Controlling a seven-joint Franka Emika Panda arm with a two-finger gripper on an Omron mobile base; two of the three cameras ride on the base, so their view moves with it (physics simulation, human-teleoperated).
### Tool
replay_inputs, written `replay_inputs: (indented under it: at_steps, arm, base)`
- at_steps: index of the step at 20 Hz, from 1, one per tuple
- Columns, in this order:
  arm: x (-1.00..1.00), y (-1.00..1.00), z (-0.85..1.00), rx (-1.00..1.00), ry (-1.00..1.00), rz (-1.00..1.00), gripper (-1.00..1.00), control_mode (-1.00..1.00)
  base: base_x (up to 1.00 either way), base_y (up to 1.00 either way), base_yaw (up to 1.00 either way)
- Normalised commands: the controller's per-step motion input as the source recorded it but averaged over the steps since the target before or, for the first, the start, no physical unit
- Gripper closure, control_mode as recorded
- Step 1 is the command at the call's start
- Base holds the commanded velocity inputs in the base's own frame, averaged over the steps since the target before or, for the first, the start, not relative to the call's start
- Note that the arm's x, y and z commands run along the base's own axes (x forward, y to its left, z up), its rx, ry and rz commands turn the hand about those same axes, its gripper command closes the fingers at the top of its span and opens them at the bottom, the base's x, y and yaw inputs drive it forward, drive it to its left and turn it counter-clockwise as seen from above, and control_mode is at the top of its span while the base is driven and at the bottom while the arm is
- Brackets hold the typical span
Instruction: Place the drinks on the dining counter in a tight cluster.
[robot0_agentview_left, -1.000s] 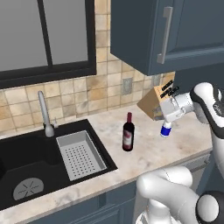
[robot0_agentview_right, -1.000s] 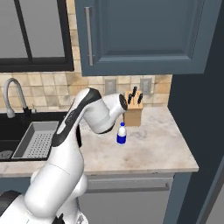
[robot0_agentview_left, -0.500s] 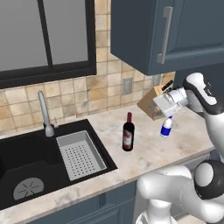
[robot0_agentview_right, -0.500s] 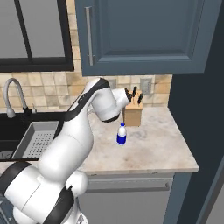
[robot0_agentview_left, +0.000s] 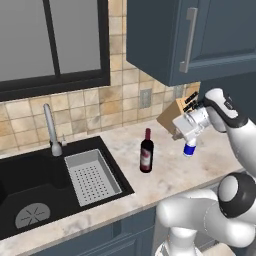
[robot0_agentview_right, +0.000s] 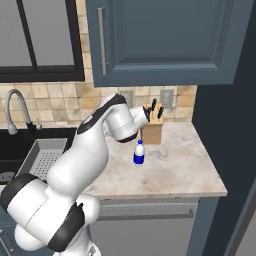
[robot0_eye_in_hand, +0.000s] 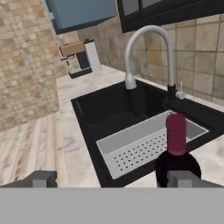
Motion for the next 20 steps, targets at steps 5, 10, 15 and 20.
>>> replay_inputs:
  at_steps: [5, 10, 15, 20]
  arm:
    - [0.0, 0.1, -0.57, 0.0, 0.0, 0.0, -1.0, -1.0]
    - [0.04, 0.0, -0.36, 0.0, 0.0, -0.01, -1.0, -1.0]
    - [0.15, 0.0, -0.02, 0.0, 0.0, 0.0, -1.0, -1.0]
    - [0.35, 0.0, 0.0, 0.0, 0.0, 0.0, -1.0, -1.0]
  base:
    - [0.0, 0.0, 0.0]
    - [0.0, 0.0, 0.0]
    - [0.0, 0.0, 0.0]
    - [0.0, 0.0, 0.0]
